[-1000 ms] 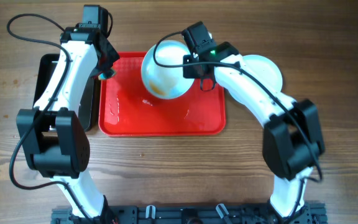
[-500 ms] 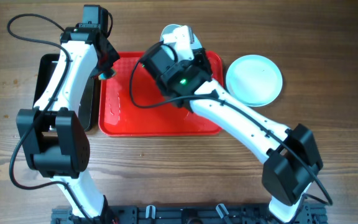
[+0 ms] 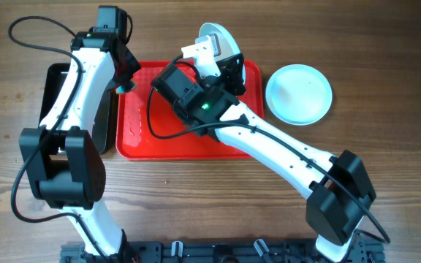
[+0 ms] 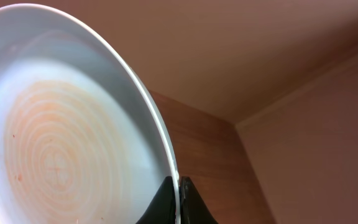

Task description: Clean dirty plates on tray and stack at the side

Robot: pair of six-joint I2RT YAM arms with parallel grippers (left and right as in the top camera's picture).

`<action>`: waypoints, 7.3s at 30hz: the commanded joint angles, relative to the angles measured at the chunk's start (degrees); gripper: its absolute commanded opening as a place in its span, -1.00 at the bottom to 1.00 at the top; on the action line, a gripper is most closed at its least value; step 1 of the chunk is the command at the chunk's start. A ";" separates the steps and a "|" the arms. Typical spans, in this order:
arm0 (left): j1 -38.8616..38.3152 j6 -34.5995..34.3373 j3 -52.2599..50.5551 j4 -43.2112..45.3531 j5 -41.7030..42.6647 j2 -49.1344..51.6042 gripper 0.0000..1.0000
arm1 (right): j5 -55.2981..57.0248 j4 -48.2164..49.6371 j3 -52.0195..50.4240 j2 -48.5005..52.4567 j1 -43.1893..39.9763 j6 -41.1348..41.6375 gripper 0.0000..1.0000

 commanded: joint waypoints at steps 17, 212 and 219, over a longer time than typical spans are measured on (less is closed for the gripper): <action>0.15 -0.31 0.04 0.00 0.50 -0.11 -0.92 | -67.45 -8.46 -0.02 -2.03 -14.99 1.68 -0.91; 12.94 30.97 -4.22 -7.17 4.76 -41.94 1.00 | -74.86 41.72 -93.20 -109.50 -48.57 -10.23 0.99; 12.94 30.99 -4.50 -8.46 4.74 -44.41 1.00 | -74.86 41.75 -93.20 -109.50 -48.57 -10.21 0.99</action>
